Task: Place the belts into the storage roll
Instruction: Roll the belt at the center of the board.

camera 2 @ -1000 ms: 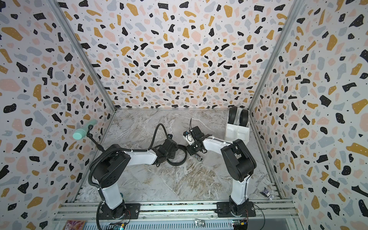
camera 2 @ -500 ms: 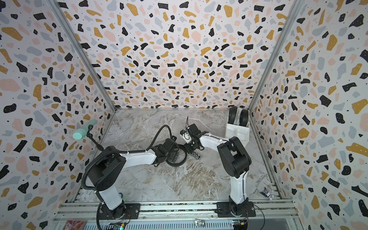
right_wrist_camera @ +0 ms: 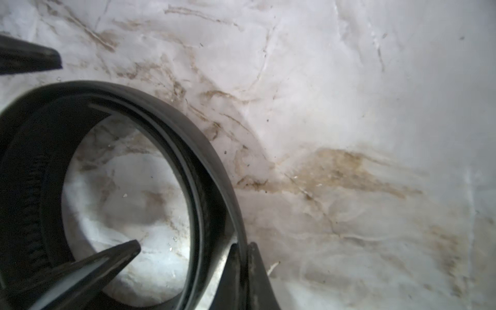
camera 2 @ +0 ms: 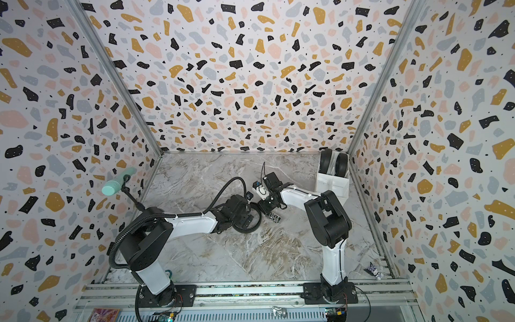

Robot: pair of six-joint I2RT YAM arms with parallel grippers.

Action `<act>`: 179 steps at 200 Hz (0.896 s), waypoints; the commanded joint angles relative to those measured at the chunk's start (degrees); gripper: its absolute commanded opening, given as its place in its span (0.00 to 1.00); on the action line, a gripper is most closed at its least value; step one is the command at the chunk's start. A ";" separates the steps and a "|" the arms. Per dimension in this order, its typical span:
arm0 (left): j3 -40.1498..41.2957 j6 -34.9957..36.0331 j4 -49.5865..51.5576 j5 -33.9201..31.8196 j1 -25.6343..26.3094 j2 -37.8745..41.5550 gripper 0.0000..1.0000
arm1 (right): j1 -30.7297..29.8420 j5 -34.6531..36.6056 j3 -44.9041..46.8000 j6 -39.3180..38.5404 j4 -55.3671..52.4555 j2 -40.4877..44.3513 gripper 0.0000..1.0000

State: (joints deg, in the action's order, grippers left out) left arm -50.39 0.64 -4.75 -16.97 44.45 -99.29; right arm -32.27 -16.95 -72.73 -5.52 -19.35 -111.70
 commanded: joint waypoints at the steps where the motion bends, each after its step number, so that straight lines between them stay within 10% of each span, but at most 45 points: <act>1: 2.39 4.33 -12.11 0.21 0.21 0.74 0.99 | -0.21 -0.70 0.69 -1.29 0.84 -4.24 0.00; 87: 3.15 6.32 -22.85 11.65 -1.75 -4.71 0.98 | 0.48 -2.69 1.01 -1.28 1.92 -4.82 0.00; 179: -1.46 -0.11 -22.99 3.56 -4.01 -10.71 0.86 | -0.18 -4.03 4.43 -0.41 1.61 -2.32 0.00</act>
State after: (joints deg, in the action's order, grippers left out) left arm -50.50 5.74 -25.87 -12.14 42.26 -107.94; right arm -31.18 -20.71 -72.25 -5.80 -12.95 -113.14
